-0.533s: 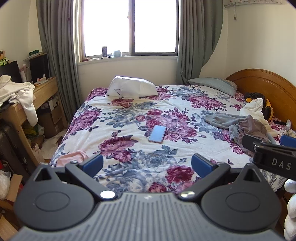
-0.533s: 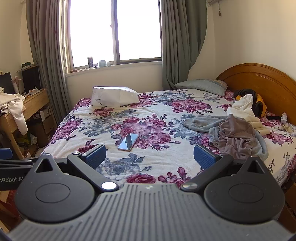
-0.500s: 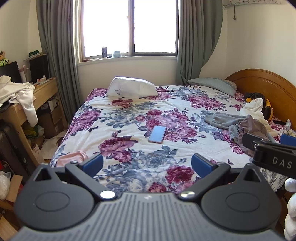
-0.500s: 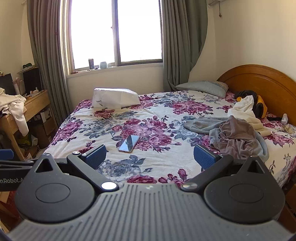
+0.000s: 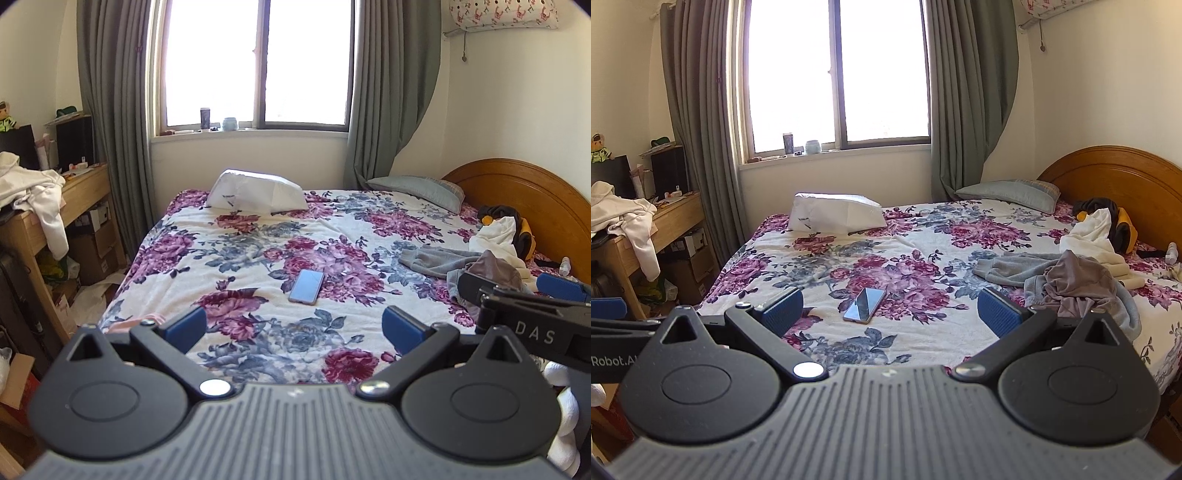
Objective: Fold clothes
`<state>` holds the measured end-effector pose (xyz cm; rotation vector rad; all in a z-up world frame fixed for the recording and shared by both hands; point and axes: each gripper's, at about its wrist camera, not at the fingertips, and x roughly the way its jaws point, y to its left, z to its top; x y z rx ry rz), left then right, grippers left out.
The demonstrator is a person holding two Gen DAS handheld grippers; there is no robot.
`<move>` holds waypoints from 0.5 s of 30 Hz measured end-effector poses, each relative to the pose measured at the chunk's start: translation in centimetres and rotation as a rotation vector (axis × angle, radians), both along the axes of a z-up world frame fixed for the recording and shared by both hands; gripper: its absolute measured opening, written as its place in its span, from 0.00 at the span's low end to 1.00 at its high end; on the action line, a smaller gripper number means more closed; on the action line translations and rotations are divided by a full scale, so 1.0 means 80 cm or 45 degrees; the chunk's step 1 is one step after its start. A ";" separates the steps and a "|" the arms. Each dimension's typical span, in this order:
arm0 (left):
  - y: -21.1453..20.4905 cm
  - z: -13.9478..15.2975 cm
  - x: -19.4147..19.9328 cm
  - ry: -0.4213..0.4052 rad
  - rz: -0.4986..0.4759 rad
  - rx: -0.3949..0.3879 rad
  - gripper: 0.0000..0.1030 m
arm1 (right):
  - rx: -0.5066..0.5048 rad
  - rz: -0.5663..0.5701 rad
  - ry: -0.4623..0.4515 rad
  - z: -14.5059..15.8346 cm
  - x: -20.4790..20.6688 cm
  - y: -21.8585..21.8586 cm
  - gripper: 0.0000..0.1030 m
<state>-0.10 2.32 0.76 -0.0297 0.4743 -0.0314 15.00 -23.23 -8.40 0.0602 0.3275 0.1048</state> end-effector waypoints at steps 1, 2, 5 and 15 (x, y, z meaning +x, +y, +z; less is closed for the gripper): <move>0.001 0.000 0.000 -0.001 0.000 -0.004 1.00 | -0.001 0.006 -0.001 0.000 0.001 0.002 1.00; 0.002 0.001 0.000 0.000 -0.001 -0.007 1.00 | -0.004 0.008 -0.003 0.000 0.001 0.003 1.00; 0.001 0.004 -0.001 0.003 -0.010 -0.009 1.00 | -0.014 0.018 -0.011 0.003 0.002 0.002 1.00; -0.005 0.012 -0.004 -0.026 -0.020 0.007 1.00 | 0.014 -0.007 -0.023 0.010 0.001 -0.003 1.00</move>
